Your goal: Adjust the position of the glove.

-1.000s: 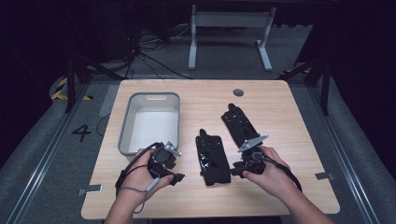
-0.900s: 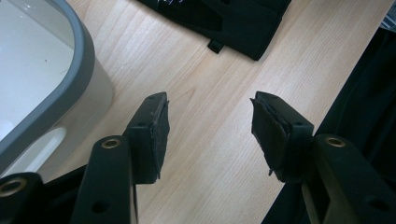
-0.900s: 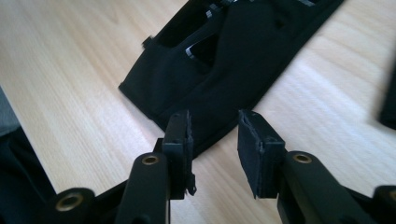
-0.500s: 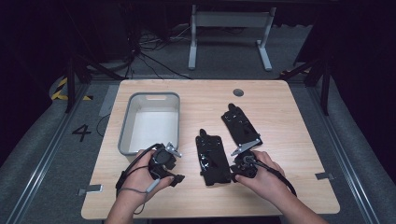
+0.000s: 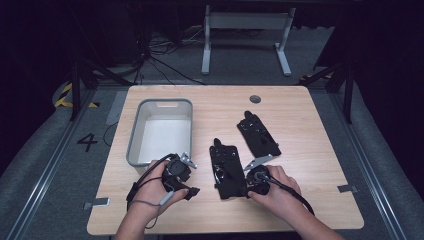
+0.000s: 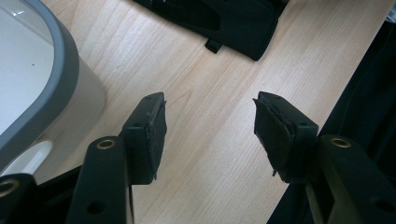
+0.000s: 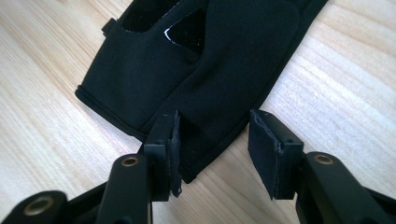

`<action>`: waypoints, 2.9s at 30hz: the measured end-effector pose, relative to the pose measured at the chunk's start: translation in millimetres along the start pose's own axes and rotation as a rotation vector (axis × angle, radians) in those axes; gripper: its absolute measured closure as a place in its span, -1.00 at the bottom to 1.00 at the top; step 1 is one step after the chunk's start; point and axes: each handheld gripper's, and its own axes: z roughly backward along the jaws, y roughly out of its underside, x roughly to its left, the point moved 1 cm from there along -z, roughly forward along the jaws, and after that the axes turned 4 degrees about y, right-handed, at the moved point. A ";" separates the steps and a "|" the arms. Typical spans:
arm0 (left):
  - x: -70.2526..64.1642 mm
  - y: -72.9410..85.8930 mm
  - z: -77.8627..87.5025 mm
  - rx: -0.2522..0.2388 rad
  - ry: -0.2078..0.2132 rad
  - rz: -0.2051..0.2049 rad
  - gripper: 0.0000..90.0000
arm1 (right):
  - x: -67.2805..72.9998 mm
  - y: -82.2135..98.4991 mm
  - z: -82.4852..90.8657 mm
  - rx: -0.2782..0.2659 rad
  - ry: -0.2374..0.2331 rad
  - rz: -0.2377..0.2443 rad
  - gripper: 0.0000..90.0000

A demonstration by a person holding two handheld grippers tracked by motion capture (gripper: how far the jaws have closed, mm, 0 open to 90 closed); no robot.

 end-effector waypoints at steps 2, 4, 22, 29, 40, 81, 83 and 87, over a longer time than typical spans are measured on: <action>-0.3 0.0 -0.2 -0.001 0.000 0.000 -0.02 | 2.7 -0.1 0.1 0.002 0.010 0.011 0.29; -0.3 0.2 -0.2 -0.002 0.001 -0.002 -0.03 | 3.5 -0.7 0.0 0.006 0.008 0.016 0.34; 0.4 -0.4 -2.8 -0.002 0.002 -0.003 -0.06 | 2.8 -3.8 6.1 0.003 -0.050 0.009 0.93; 2.0 -2.5 -2.4 -0.008 0.003 -0.008 -0.06 | 6.1 -6.2 35.3 -0.061 -0.059 0.076 0.94; -0.5 -14.9 -7.1 -0.004 0.017 -0.041 -0.06 | 5.4 4.5 96.7 -0.087 -0.167 0.184 0.95; 8.0 -56.1 -72.7 -0.044 0.055 -0.185 0.37 | -102.6 58.8 78.6 -0.049 -0.006 0.039 0.64; 11.2 -57.2 -79.0 -0.037 0.057 -0.158 0.32 | -102.9 61.4 74.9 -0.053 -0.009 0.005 0.59; 14.8 -58.5 -84.9 -0.036 0.065 -0.135 0.27 | -103.8 64.3 69.6 -0.067 -0.024 -0.053 0.54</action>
